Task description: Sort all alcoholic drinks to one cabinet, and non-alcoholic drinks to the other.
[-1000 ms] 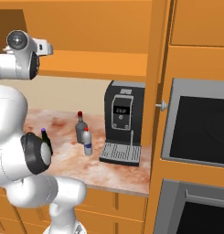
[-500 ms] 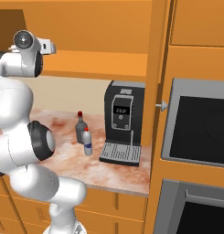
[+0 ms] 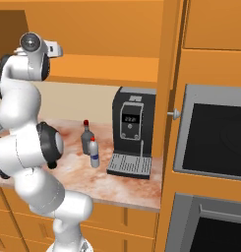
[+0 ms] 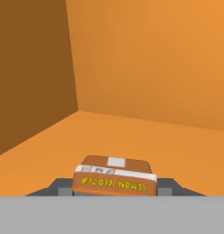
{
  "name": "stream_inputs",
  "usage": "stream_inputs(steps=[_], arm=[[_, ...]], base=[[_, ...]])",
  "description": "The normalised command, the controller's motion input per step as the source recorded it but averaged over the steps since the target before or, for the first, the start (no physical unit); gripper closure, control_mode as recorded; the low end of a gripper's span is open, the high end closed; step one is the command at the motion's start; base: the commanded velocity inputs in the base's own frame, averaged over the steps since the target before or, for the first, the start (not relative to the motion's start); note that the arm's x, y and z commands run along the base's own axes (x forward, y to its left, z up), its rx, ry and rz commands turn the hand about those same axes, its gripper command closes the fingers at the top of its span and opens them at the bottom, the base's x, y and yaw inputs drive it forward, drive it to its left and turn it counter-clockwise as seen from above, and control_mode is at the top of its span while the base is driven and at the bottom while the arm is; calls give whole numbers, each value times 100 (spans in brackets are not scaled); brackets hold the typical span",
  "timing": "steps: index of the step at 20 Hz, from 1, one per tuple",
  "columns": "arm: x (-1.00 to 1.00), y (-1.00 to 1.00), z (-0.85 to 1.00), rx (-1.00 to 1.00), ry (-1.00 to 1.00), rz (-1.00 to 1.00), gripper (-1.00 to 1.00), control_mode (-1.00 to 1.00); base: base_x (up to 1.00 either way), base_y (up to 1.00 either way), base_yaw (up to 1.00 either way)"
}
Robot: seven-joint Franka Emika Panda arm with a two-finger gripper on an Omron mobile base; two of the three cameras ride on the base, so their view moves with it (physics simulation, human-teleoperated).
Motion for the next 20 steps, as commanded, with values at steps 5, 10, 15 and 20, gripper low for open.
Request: stream_inputs(steps=[5, 10, 15, 20], arm=[[25, 4, -21, 0, 0, 0, 100, -100], [15, 1, -30, 0, 0, 0, -100, -100], [19, 3, -22, 0, 0, 0, -100, -100], [3, 0, -2, 0, 0, 0, -100, -100]], base=[[0, 0, 0], [0, 0, 0], [0, 0, 0], [0, 0, 0]])
